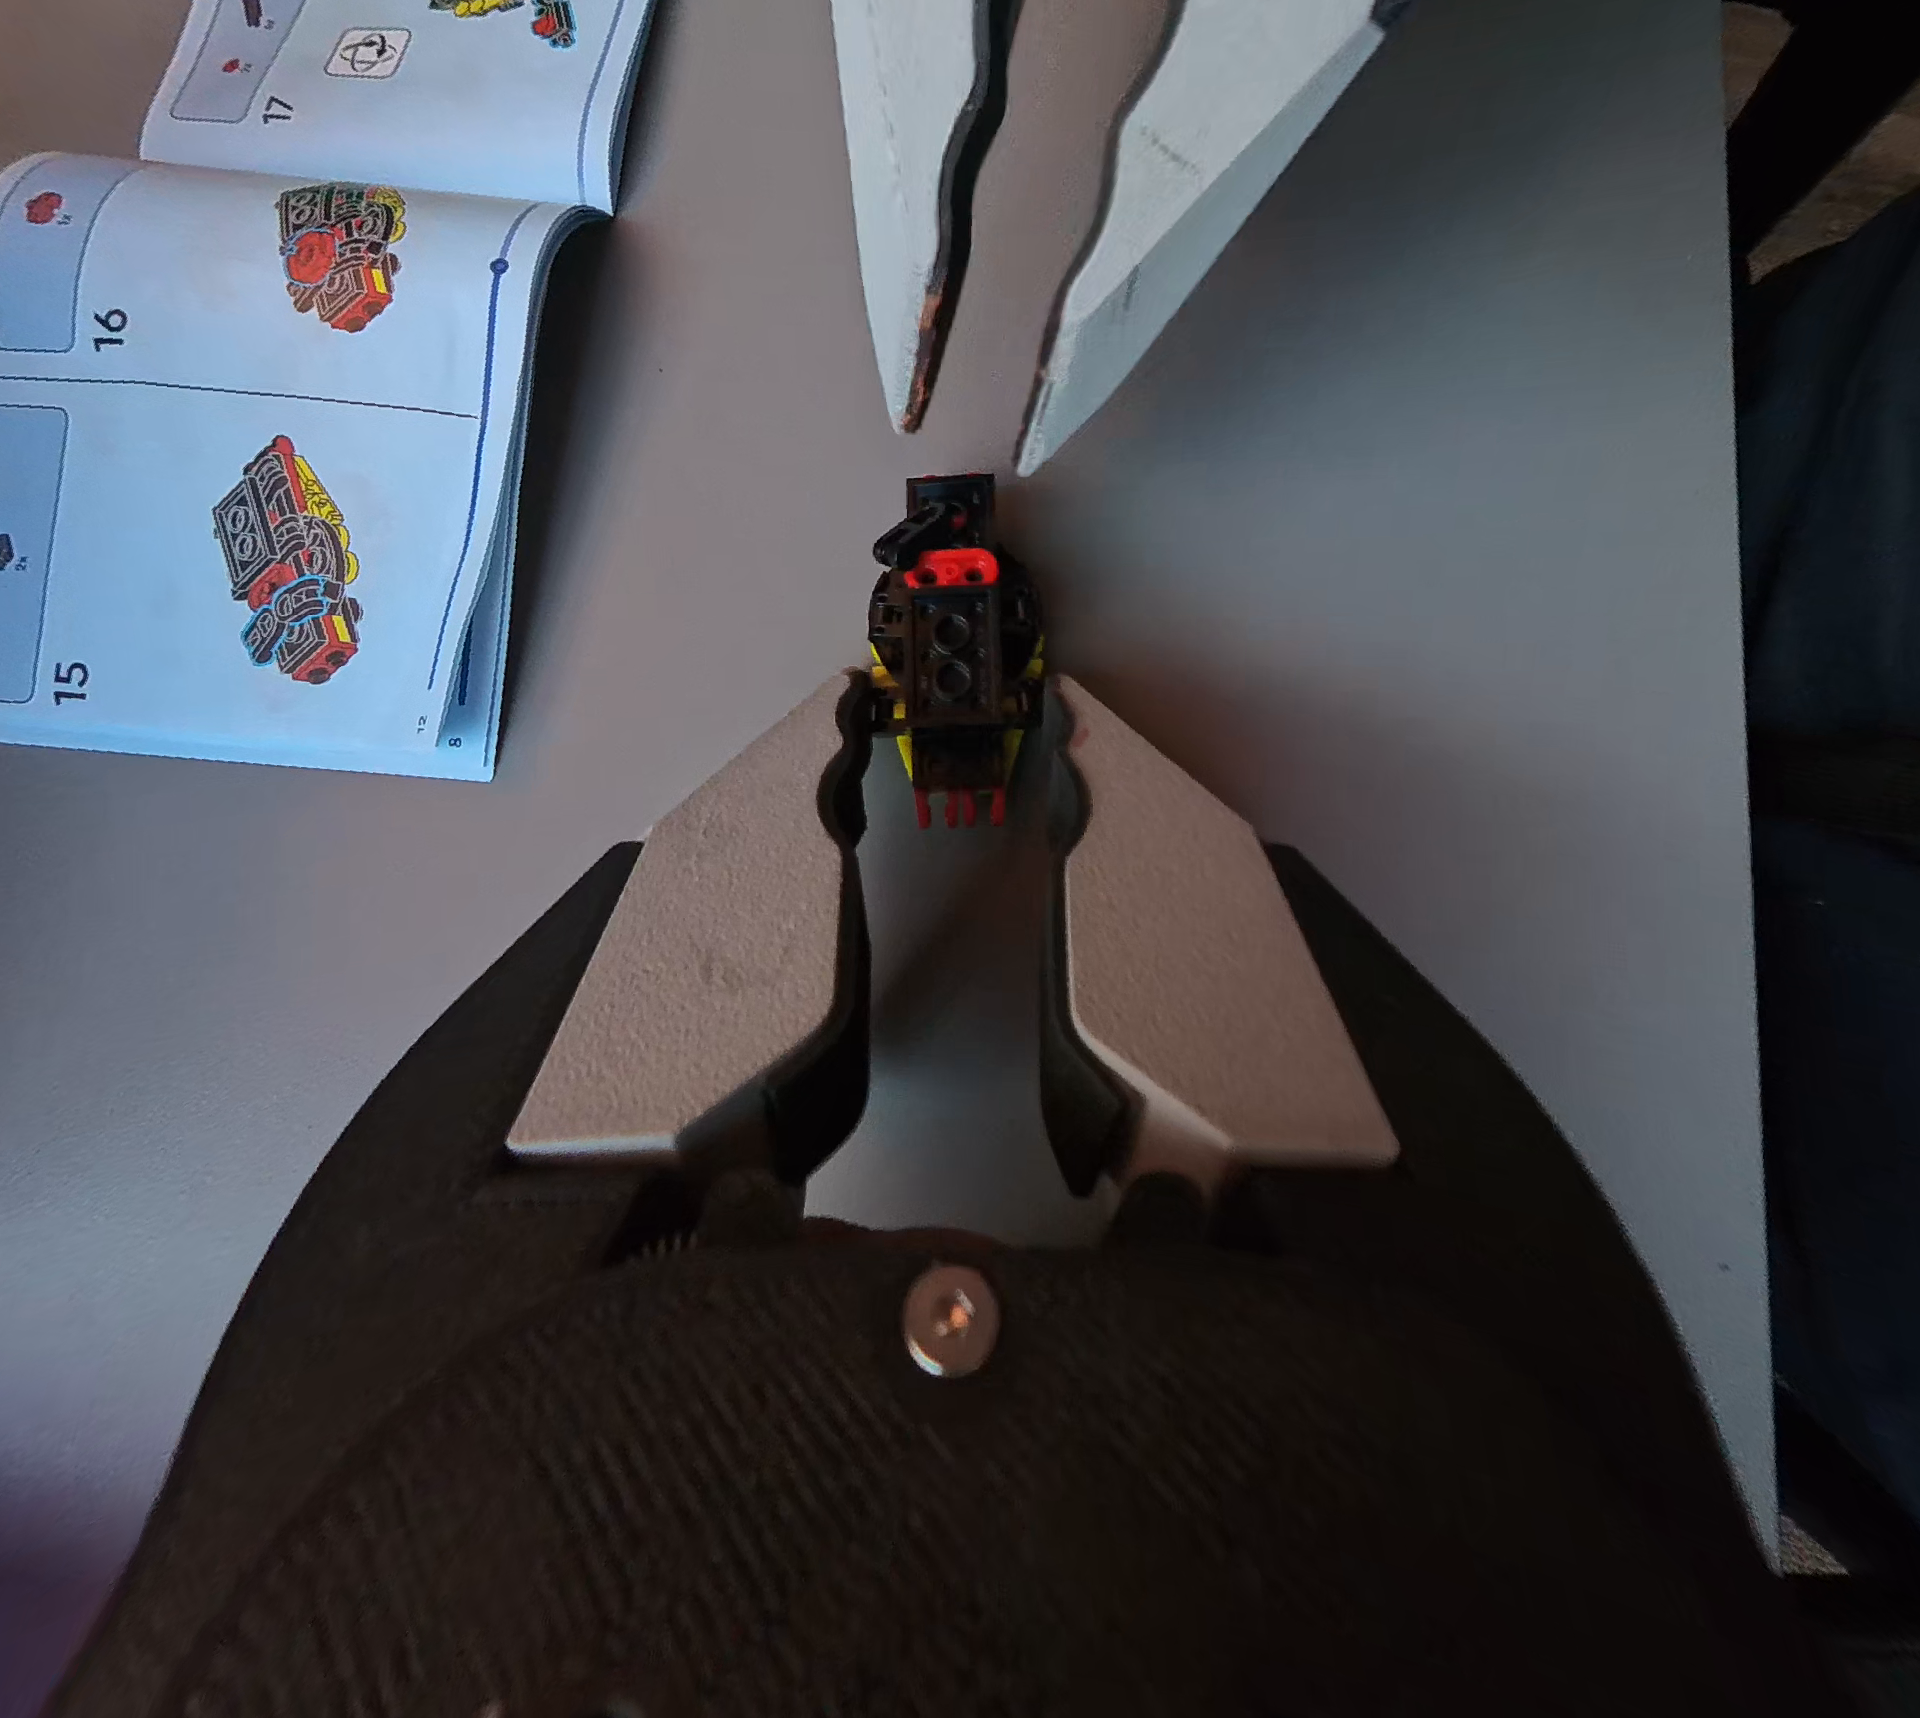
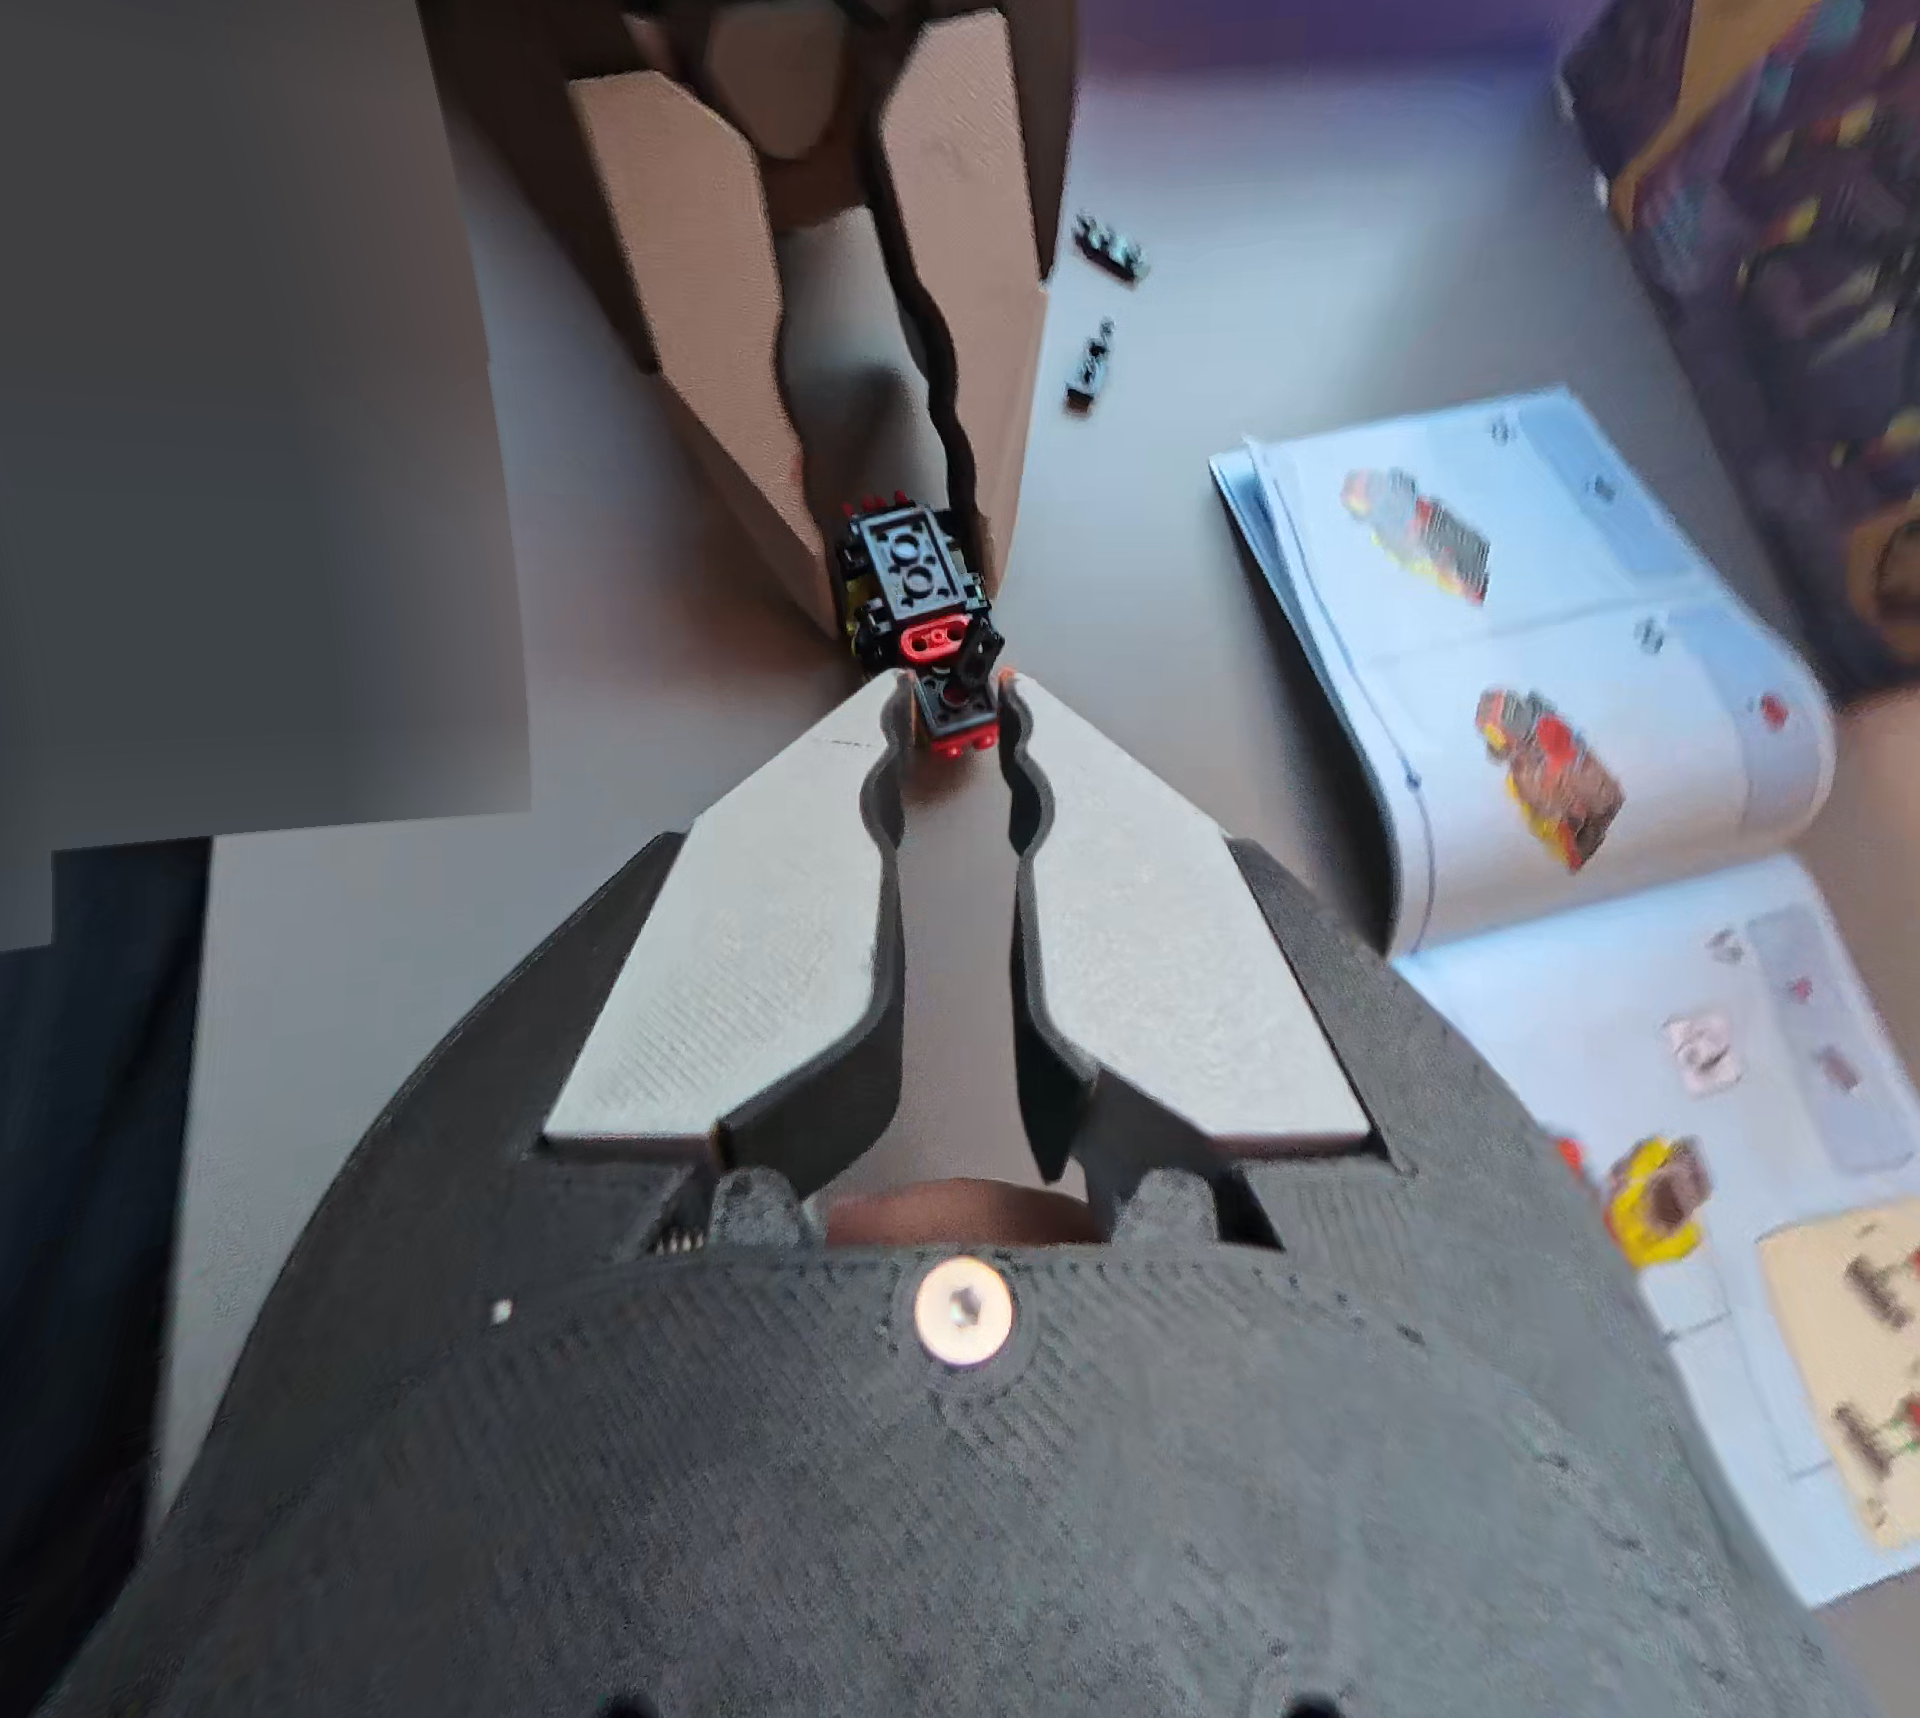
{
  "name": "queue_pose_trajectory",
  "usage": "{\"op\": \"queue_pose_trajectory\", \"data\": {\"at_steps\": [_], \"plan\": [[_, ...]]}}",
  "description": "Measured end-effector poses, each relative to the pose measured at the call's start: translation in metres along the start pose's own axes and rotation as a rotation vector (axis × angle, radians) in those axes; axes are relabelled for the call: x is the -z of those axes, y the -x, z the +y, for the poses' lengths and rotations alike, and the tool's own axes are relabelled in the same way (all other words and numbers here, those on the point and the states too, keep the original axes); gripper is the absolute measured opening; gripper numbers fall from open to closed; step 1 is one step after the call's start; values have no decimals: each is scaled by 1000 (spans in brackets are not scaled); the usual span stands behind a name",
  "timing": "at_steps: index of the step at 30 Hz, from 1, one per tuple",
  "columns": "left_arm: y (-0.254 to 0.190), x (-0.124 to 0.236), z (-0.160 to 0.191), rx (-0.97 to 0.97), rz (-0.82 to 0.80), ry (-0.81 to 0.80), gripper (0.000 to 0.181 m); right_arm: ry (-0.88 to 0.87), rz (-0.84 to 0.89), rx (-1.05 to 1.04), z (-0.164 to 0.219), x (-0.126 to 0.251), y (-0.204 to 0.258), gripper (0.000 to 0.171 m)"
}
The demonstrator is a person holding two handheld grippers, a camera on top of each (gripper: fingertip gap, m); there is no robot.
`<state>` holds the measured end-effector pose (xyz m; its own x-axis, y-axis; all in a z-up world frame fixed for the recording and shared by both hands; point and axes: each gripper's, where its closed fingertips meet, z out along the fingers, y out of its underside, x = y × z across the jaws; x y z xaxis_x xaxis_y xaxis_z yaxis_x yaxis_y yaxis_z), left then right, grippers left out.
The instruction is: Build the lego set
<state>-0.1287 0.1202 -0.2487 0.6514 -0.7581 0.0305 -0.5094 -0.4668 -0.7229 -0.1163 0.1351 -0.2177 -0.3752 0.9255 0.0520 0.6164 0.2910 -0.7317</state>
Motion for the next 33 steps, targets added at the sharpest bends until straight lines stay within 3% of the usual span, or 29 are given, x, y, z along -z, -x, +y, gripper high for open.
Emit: {"op": "queue_pose_trajectory", "data": {"at_steps": [3, 6, 14, 33], "plan": [[-1, 0, 0, -6, 6, 0, 30, -63, -2, 171, -4, 3, -2, 14], [-2, 1, 1, -5, 31, -3, 30, -121, -23, 294, -8, 6, -1, 3], [-5, 2, 1, -10, 63, -5, 30, -48, -64, 472, -6, 0, 3, 5], [-5, 2, 2, -22, 59, -3, 30, 19, -103, 508, 5, -14, 7, 0]]}}
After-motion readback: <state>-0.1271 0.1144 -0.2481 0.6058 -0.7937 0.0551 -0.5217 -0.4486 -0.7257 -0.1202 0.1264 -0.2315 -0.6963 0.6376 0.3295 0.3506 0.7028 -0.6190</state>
